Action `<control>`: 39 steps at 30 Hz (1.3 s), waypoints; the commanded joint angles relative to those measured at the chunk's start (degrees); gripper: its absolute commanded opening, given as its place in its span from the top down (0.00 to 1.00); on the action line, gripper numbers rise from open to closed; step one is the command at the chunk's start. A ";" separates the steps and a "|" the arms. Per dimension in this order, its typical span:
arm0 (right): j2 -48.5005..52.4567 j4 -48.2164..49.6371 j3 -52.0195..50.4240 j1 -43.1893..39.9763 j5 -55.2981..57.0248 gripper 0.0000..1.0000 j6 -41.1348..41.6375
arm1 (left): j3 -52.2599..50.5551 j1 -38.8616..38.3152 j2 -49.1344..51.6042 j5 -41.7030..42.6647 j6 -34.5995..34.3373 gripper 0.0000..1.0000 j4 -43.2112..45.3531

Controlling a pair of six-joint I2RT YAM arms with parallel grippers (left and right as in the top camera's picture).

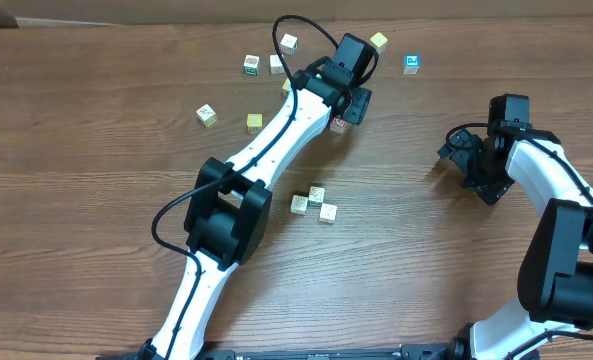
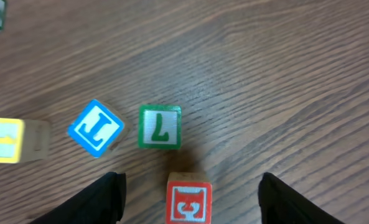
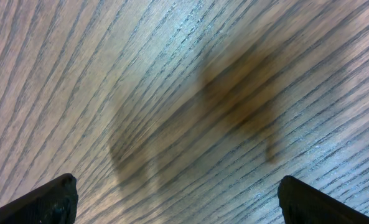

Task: Form a circle
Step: 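Raise the left gripper and move it toward the upper block arc, then grasp the red-faced 3 block with the left gripper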

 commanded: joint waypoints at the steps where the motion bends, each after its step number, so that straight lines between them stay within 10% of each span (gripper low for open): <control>1: 0.11 0.07 1.05 -0.04 0.39 0.00 -0.07 | 0.22 -0.09 2.91 1.97 1.07 0.37 0.20; 17: 0.11 0.04 1.05 -0.04 0.39 0.00 -0.07 | 0.22 -0.09 3.50 2.19 1.09 0.60 0.22; 39: 0.11 0.07 1.05 -0.04 0.39 0.00 -0.07 | 0.07 -0.37 3.52 2.21 0.44 0.62 -3.56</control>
